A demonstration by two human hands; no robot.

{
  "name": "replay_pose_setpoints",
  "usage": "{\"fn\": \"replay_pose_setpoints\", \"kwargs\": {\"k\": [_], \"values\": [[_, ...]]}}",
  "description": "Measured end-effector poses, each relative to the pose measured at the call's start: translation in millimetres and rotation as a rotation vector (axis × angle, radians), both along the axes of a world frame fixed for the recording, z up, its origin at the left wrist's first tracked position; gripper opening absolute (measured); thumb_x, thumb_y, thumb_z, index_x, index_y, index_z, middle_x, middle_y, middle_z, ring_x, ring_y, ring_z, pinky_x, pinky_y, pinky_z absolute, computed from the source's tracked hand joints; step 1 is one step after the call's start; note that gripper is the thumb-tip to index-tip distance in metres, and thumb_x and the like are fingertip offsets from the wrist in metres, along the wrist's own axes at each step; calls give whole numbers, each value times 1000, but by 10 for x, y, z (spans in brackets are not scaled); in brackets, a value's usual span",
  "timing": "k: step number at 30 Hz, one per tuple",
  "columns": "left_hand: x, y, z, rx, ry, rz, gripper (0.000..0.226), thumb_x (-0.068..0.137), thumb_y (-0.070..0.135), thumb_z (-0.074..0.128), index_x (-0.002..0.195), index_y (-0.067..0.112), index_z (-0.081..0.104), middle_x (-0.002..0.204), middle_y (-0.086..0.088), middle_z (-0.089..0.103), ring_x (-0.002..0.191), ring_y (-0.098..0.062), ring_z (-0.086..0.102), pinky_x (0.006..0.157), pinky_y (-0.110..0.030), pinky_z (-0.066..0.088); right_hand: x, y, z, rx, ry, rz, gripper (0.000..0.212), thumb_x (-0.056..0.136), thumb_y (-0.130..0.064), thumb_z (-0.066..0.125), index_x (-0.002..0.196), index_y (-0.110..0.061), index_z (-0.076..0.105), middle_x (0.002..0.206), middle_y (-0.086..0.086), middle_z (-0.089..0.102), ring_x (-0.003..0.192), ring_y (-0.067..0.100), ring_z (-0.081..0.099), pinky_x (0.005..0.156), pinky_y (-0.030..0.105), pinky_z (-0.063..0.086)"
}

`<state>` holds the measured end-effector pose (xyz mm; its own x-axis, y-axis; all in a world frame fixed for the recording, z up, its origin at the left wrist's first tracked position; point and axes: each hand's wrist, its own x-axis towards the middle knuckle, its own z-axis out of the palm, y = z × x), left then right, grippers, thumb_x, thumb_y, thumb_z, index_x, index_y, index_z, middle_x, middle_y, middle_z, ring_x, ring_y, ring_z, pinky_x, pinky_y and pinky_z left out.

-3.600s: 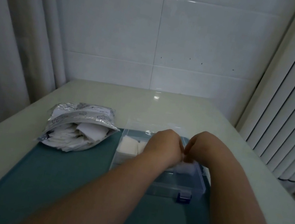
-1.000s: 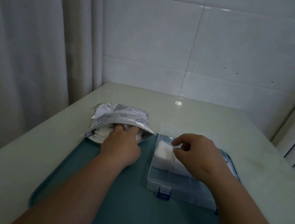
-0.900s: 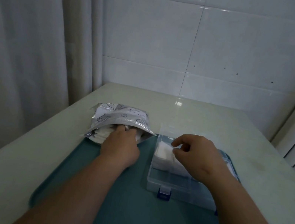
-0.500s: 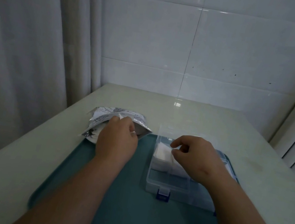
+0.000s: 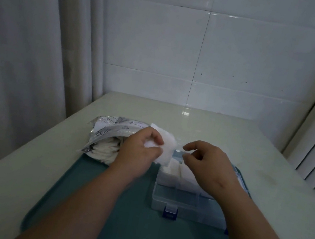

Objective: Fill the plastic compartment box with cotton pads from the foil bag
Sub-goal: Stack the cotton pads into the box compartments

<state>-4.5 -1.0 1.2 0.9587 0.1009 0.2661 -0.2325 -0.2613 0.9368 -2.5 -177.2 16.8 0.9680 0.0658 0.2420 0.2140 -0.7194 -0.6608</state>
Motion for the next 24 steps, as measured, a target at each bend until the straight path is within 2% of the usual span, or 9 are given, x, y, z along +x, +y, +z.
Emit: {"fn": "replay_pose_setpoints", "kwargs": {"k": [4,6,8,9,11,13,18,21,24], "values": [[9,-23,-8,-8,14,-9,28,78,11,75,80,27,52,98,-1,63,88,-21,60,65,-32,53,-3,42,-5,215,-11,24,18,95,-42,51,105,-30,59,88,-11,68,78,7,65,78,33,57],[3,-35,0,-20,16,-27,30,77,10,78,84,23,52,97,-5,66,89,-23,63,65,-31,56,-9,68,2,286,-3,35,17,93,-43,55,104,-30,58,85,-13,67,73,7,66,70,25,57],[-8,-39,6,-36,30,-55,29,77,8,79,87,18,53,96,-7,68,87,-23,66,60,-24,55,-9,87,8,346,17,42,16,89,-39,63,102,-30,58,83,-14,67,69,6,67,59,16,53],[-14,-42,8,-41,39,-70,27,78,7,78,88,16,55,95,-7,69,85,-21,67,60,-21,55,-6,89,5,371,28,40,18,87,-35,67,102,-30,58,82,-13,67,69,7,67,57,15,53],[-19,-57,8,-70,42,-97,17,83,5,72,88,13,58,93,-12,70,79,-15,67,60,-19,53,0,77,-2,387,42,29,22,83,-26,72,100,-28,59,84,-9,66,74,10,67,59,16,54],[-11,-67,6,-119,38,-111,9,89,3,65,85,10,61,88,-18,69,71,-11,63,58,-17,50,-1,59,-4,422,61,24,17,83,-20,72,94,-25,60,89,-5,66,80,12,66,58,16,54],[22,-30,-16,-154,45,-71,14,90,1,62,89,15,61,85,-7,74,67,-10,67,60,-21,51,-5,13,19,572,101,22,10,87,-10,65,88,-19,61,94,1,64,86,17,64,58,19,56],[19,-4,-10,-175,51,-37,21,89,0,62,96,18,56,83,-3,75,62,-12,69,60,-22,53,7,3,14,590,97,-6,8,86,-11,64,91,-17,60,97,2,61,91,22,61,67,28,59],[12,2,3,-183,61,-24,25,88,0,63,100,19,53,86,-4,75,64,-14,71,58,-21,52,0,9,12,569,99,-11,10,86,-13,64,94,-17,60,99,1,61,93,22,61,69,29,58]]}}
